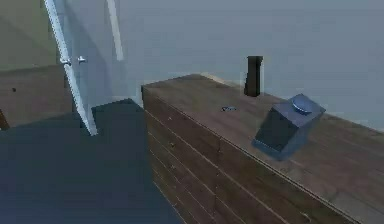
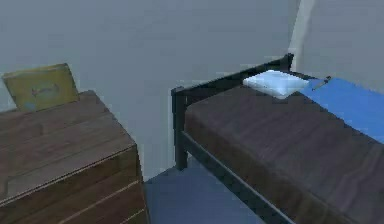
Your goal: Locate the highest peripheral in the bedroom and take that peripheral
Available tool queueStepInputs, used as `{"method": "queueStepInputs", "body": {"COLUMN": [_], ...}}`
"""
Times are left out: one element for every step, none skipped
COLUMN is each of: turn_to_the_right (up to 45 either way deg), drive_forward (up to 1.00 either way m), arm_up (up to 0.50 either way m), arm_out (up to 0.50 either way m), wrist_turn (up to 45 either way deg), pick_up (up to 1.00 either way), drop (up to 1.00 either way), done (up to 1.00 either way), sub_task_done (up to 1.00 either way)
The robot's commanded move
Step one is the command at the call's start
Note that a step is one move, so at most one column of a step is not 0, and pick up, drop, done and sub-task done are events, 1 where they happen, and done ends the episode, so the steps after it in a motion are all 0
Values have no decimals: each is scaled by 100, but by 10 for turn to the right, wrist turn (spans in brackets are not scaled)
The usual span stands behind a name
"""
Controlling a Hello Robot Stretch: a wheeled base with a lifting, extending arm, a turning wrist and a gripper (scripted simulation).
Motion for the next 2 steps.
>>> {"method": "queueStepInputs", "body": {"turn_to_the_right": [-450, -330], "drive_forward": [0, 0], "arm_up": [0, 0], "arm_out": [0, 0], "wrist_turn": [0, 0], "pick_up": [0, 0], "drop": [0, 0], "done": [0, 0], "sub_task_done": [0, 0]}}
